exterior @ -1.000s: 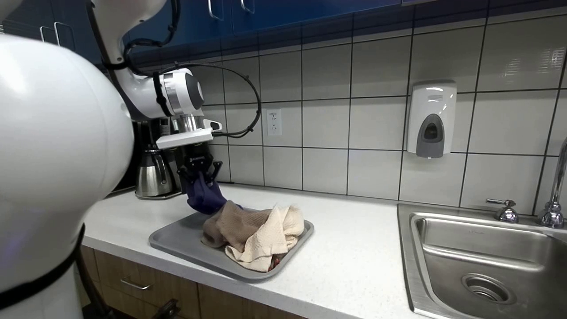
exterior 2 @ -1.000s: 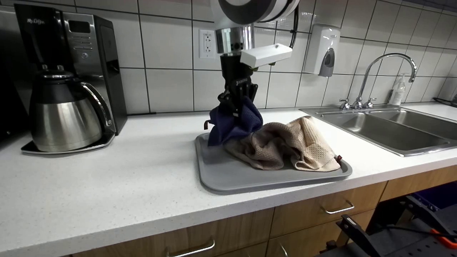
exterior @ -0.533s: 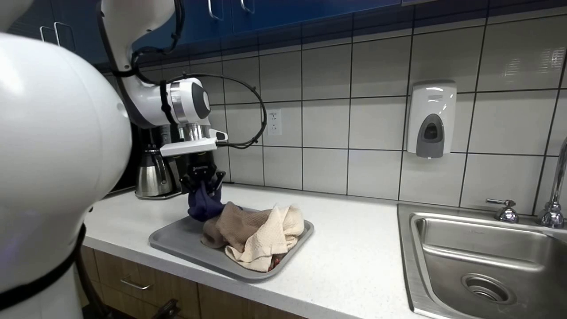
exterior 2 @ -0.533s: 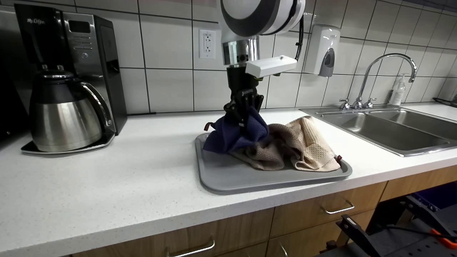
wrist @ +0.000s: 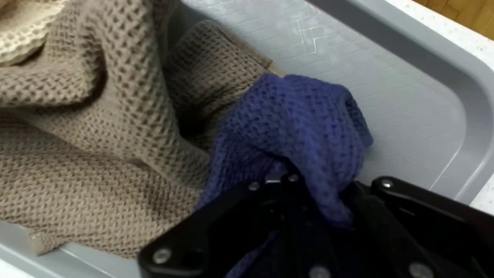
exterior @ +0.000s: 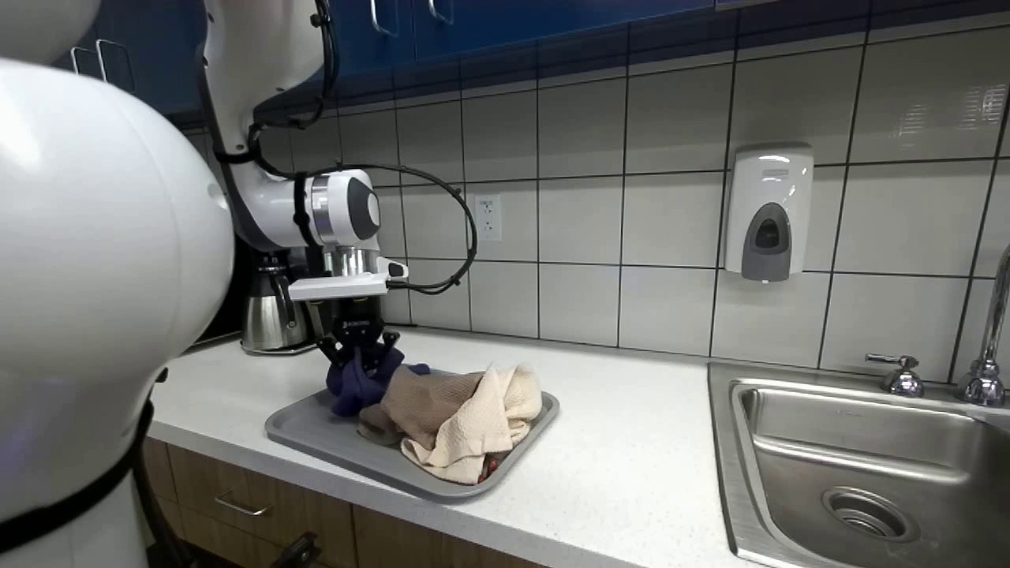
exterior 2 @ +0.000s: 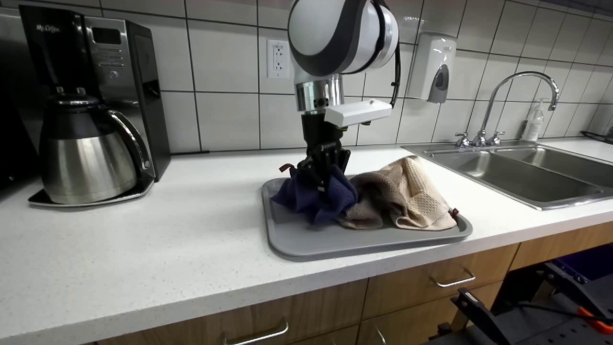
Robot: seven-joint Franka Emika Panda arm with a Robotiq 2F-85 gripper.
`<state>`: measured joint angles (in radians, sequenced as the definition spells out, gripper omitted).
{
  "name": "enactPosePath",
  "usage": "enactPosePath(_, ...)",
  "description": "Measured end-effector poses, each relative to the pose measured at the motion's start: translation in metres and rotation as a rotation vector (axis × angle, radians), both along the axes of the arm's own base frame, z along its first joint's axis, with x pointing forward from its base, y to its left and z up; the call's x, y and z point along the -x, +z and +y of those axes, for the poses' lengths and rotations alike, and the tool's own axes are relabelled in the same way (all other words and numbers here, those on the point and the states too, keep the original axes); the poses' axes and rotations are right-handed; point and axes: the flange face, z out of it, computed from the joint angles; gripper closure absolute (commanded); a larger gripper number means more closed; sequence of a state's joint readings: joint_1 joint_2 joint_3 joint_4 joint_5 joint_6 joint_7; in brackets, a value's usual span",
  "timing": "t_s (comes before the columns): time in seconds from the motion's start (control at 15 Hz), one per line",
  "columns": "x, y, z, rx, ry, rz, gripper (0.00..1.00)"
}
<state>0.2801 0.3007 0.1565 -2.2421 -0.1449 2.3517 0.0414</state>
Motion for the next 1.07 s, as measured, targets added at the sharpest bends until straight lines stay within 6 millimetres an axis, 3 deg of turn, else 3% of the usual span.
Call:
enactPosePath(0.07, -0.001, -0.003, 0.0, -0.004, 0.001, 0.006, 0.98)
enactPosePath(0.13, -0.003, -0.005, 0.001, -0.007, 0.003, 0.01, 0.88)
enactPosePath(0.2, -0.004, -0.005, 0.001, -0.01, 0.004, 0.011, 0.65)
enactPosePath(0.33, -0.005, -0.003, 0.003, -0.014, 0.007, 0.007, 0.61)
enactPosePath(0.87, -0.008, 0.026, 0.009, -0.029, 0.016, -0.042, 0.02)
enactPosePath(1.07, -0.006, 0.041, 0.007, -0.032, 0.012, -0.067, 0.0)
